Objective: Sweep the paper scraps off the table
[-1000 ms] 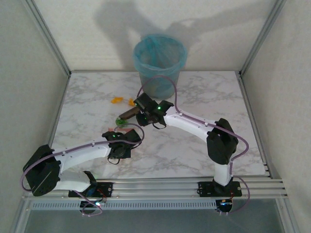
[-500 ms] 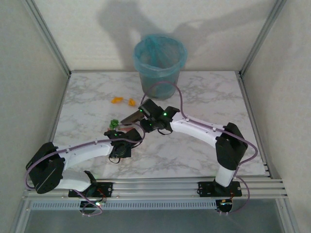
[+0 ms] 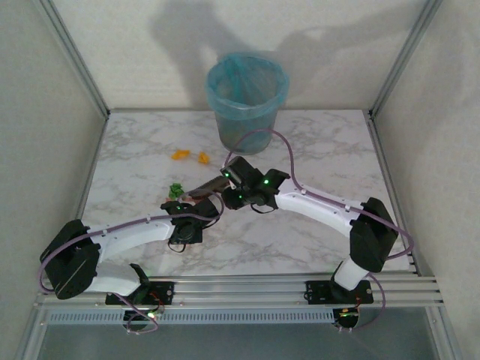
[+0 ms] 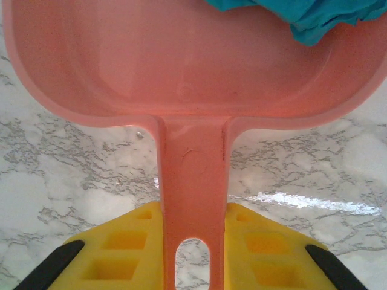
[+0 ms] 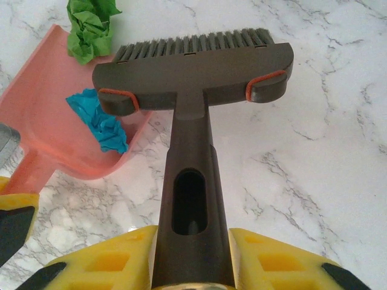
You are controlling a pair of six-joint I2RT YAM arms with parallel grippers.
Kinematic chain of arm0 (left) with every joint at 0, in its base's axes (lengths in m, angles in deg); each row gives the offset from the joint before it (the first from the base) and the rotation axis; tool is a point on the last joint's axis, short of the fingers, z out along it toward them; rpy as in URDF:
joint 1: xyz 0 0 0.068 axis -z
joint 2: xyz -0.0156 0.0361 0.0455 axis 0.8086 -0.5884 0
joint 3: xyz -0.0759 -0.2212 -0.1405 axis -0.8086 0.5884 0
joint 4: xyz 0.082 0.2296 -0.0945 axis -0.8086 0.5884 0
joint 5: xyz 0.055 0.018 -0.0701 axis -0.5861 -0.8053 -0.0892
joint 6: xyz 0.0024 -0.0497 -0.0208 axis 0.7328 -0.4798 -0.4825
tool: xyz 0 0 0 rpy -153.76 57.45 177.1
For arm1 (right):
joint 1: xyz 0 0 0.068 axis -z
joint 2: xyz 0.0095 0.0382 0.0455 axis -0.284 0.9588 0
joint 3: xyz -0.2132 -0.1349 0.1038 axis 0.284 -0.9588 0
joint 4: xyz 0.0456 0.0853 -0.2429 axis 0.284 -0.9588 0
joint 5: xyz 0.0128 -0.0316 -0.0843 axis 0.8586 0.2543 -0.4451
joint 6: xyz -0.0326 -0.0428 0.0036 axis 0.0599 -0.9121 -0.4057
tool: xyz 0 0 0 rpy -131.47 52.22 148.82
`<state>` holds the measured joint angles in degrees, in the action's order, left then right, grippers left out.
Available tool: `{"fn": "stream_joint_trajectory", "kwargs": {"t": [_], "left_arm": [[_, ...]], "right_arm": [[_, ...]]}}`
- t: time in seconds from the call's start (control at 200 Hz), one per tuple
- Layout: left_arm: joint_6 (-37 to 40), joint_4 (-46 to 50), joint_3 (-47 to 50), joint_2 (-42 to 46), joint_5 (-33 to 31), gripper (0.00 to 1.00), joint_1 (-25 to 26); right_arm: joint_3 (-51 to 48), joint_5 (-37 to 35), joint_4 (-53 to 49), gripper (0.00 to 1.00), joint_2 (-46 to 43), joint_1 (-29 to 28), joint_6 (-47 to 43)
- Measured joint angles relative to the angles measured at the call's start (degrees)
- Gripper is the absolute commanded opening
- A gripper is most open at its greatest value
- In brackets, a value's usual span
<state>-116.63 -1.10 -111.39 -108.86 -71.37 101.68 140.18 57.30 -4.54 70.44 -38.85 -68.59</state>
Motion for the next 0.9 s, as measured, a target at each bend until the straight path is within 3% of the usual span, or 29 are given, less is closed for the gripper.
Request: {"fn": "stream_joint_trajectory", "kwargs": {"t": [0.195,0.591,0.901], "left_arm": [[0.0,0.0,0.0,0.0,0.0,0.0,0.0],[0.0,0.0,0.0,0.2,0.0,0.0,-0.1],[0.0,0.0,0.0,0.2,0.0,0.0,-0.1]], "right_arm": [[3.3,-0.7,-1.2,0.0,1.3,0.6,1.3],[14.9,0.1,-1.1,0.0,13.5,0.7,3.0],[15.4,2.9,0.9,0.0,15.0,0.6,1.8]]}}
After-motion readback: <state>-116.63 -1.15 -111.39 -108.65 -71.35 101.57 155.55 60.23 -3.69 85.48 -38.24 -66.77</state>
